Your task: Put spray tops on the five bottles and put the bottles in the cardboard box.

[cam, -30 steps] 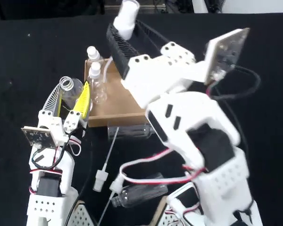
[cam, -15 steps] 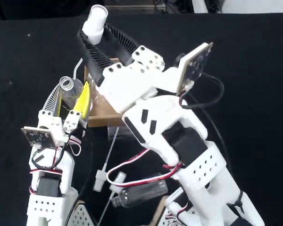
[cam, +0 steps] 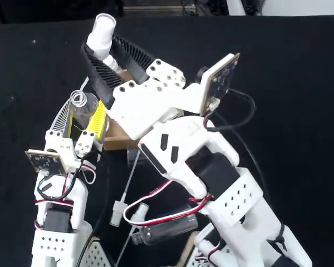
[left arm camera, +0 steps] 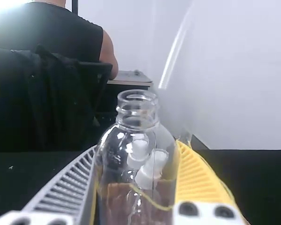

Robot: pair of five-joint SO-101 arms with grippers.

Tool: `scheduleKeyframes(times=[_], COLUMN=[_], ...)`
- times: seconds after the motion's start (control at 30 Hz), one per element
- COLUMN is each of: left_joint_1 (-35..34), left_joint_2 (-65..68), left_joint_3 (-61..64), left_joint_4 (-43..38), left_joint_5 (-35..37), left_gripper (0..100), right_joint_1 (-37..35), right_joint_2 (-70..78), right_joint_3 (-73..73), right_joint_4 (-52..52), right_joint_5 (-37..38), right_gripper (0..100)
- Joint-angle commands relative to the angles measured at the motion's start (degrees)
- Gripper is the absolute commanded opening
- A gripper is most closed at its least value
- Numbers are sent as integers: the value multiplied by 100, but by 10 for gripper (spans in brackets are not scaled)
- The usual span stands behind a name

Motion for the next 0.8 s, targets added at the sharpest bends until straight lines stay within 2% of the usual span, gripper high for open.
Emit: scheduleKeyframes(times=[0.0,0.4,0.6,0.67,0.77], left_joint_1=[101,101,101,101,101], left_joint_2=[-97,-97,-97,-97,-97], left_joint_3=[119,119,119,119,119], left_joint_4=[-158,-158,-158,-158,-158], left_joint_5=[-26,-26,-26,-26,-26], left_gripper=[51,51,51,51,51], right_joint_1=[-70,-79,-88,-211,-510], right_joint_2=[189,303,268,268,259], right_joint_3=[-84,22,198,198,198], right_joint_4=[-176,-299,149,290,642], right_joint_5=[0,0,9,316,1275], right_gripper=[11,11,11,12,12])
